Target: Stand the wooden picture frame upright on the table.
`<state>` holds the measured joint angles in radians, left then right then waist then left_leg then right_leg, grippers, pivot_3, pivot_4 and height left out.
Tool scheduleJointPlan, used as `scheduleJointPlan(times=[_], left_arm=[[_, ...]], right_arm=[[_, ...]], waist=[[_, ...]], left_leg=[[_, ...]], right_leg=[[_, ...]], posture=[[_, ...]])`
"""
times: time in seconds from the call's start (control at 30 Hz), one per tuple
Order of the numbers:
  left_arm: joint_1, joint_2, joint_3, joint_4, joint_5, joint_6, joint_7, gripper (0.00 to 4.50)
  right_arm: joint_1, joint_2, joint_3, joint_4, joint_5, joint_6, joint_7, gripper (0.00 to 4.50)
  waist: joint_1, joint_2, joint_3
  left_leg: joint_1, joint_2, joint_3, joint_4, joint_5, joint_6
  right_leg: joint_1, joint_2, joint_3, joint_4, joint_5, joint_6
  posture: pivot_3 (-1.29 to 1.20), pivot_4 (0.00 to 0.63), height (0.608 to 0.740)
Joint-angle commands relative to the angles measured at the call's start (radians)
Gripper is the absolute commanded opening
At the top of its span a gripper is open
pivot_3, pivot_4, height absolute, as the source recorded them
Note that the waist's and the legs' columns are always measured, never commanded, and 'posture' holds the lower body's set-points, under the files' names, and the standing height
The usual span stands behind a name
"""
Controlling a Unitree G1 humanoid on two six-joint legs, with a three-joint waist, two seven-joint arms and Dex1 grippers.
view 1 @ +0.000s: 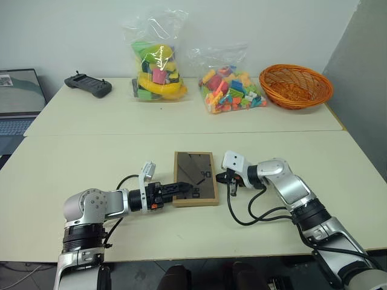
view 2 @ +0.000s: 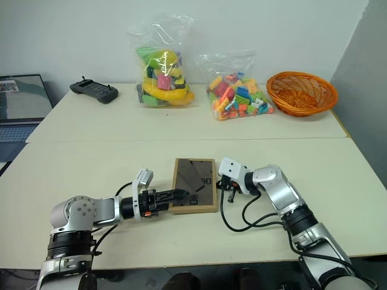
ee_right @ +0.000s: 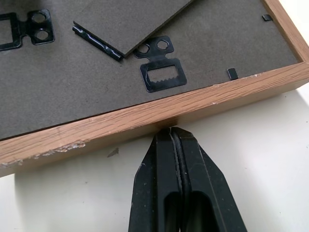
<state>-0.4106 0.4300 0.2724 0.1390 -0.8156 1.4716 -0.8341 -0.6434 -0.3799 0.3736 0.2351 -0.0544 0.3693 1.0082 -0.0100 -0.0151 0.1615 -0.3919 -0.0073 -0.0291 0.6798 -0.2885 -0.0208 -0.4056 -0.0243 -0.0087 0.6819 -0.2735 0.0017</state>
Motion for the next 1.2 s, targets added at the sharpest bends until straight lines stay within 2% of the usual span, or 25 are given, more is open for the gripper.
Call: scheduleJointPlan(times=[0.03,0.17,0.47,0.63,0.73,0.77,0.87,0.97,1.2], left_arm=[[-0.002,-0.008,-0.007,-0.012,-0.019,-0.013,0.013,3.83],[0.012,0.009,0.008,-0.033,-0.044,-0.019,-0.003,2.88],[0.017,-0.042,0.031,-0.063,-0.05,-0.084,0.063,1.29],[-0.001,-0.091,0.079,-0.152,-0.095,-0.089,0.141,1.28],[-0.014,-0.091,0.116,-0.205,-0.13,-0.094,0.171,1.28],[-0.015,-0.086,0.123,-0.222,-0.137,-0.099,0.179,1.28],[-0.027,-0.076,0.157,-0.257,-0.166,-0.112,0.202,1.28],[-0.048,-0.068,0.181,-0.274,-0.195,-0.118,0.226,1.28],[-0.064,-0.058,0.151,-0.291,-0.213,-0.143,0.242,1.28]], right_arm=[[0.015,-0.007,-0.007,-0.026,0.009,-0.001,-0.006,0.0],[0.025,-0.018,-0.01,-0.011,0.002,-0.017,-0.016,0.0],[0.004,-0.009,-0.027,-0.003,0.012,-0.04,-0.034,0.0],[-0.03,-0.084,-0.113,-0.007,0.049,-0.065,-0.011,0.0],[-0.072,-0.134,-0.2,-0.028,0.14,0.03,0.035,0.0],[-0.086,-0.148,-0.227,-0.039,0.177,0.071,0.058,0.38],[-0.144,-0.187,-0.275,-0.104,0.304,0.205,0.155,1.05],[-0.235,-0.17,-0.317,-0.134,0.432,0.353,0.196,1.86],[-0.345,-0.073,-0.302,-0.059,0.492,0.417,0.157,3.47]], waist=[[0.0,0.0,0.0],[0.0,0.0,0.0],[0.0,0.0,0.0],[0.007,-0.001,0.001],[0.007,-0.001,0.001],[0.007,-0.001,0.001],[0.003,-0.001,0.001],[-0.006,-0.001,0.002],[-0.009,-0.001,0.002]], left_leg=[[0.0,0.0,0.0,0.0,0.0,0.0],[0.0,0.0,0.0,0.0,0.0,0.0],[0.0,0.0,0.0,0.0,0.0,0.0],[-0.001,0.0,0.0,0.0,0.0,0.0],[-0.002,0.0,0.0,0.0,0.0,0.0],[-0.002,0.0,0.0,0.0,0.0,0.0],[-0.002,0.001,0.0,-0.001,0.0,0.0],[-0.002,0.001,0.0,-0.002,0.0,0.0],[-0.002,0.001,-0.001,-0.002,0.0,0.0]], right_leg=[[0.0,0.0,0.0,0.0,0.0,0.0],[0.0,0.0,0.0,0.0,0.0,0.0],[0.0,0.0,0.0,0.0,0.0,0.0],[0.0,0.0,0.0,-0.001,0.0,0.0],[-0.001,0.0,0.0,-0.001,0.0,0.0],[-0.001,0.0,0.0,-0.001,0.0,0.0],[-0.001,0.0,0.0,-0.001,0.0,0.0],[-0.002,0.001,0.0,-0.001,0.0,0.0],[-0.002,0.001,-0.001,-0.001,0.0,0.0]], posture=[[0.0,0.15,0.74],[0.0,0.15,0.74],[0.0,0.15,0.74],[0.0,0.15,0.74],[0.0,0.15,0.74],[0.0,0.15,0.74],[0.0,0.15,0.74],[0.0,0.15,0.74],[0.0,0.15,0.74]])
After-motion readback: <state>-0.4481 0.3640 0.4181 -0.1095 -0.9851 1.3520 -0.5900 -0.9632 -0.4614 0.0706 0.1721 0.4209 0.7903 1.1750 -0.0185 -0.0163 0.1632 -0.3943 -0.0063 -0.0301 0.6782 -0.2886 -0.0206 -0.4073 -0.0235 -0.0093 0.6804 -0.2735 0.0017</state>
